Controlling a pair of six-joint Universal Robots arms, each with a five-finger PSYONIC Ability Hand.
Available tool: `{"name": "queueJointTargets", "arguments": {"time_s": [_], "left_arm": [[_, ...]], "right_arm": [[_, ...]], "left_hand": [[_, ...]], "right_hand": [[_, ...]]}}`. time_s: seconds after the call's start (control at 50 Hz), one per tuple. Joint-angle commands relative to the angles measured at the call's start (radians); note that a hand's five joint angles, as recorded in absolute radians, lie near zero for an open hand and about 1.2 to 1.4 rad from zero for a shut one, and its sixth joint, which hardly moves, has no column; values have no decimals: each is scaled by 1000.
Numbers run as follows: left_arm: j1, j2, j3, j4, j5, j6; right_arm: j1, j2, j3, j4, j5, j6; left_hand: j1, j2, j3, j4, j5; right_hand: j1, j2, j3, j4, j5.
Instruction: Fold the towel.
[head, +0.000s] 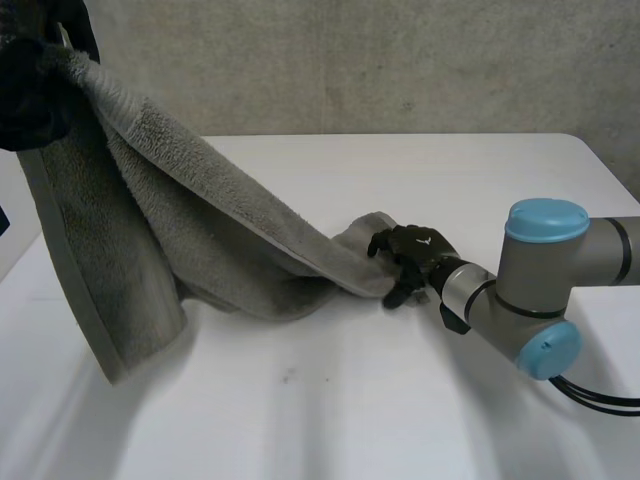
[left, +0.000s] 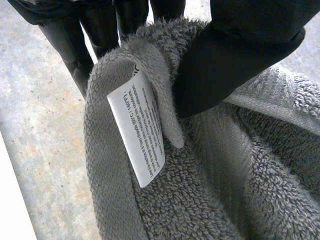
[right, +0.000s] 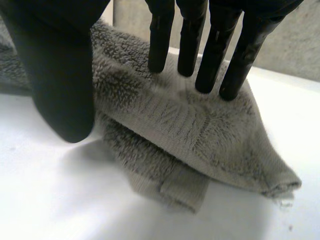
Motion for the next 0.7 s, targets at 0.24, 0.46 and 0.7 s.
{"name": "queueJointTargets", "arguments": {"time_s": [0.24, 0.46, 0.7], "left_arm": [[7, -3, 1, 6, 3, -46], [33, -155, -6, -1, 6, -35], [87, -429, -8, -203, 96, 168]], "right_arm": [[-13, -165, -39, -80, 172, 18], [-190, -622, 16, 229, 85, -338], [-208, -708, 82, 712, 77, -760]], "left_hand": [[206, 179, 180, 179, 197], [206, 179, 180, 179, 197], [206, 179, 180, 179, 197]], "right_hand": [[962, 895, 892, 891, 909], [962, 895, 892, 891, 909], [962, 895, 892, 891, 909]]}}
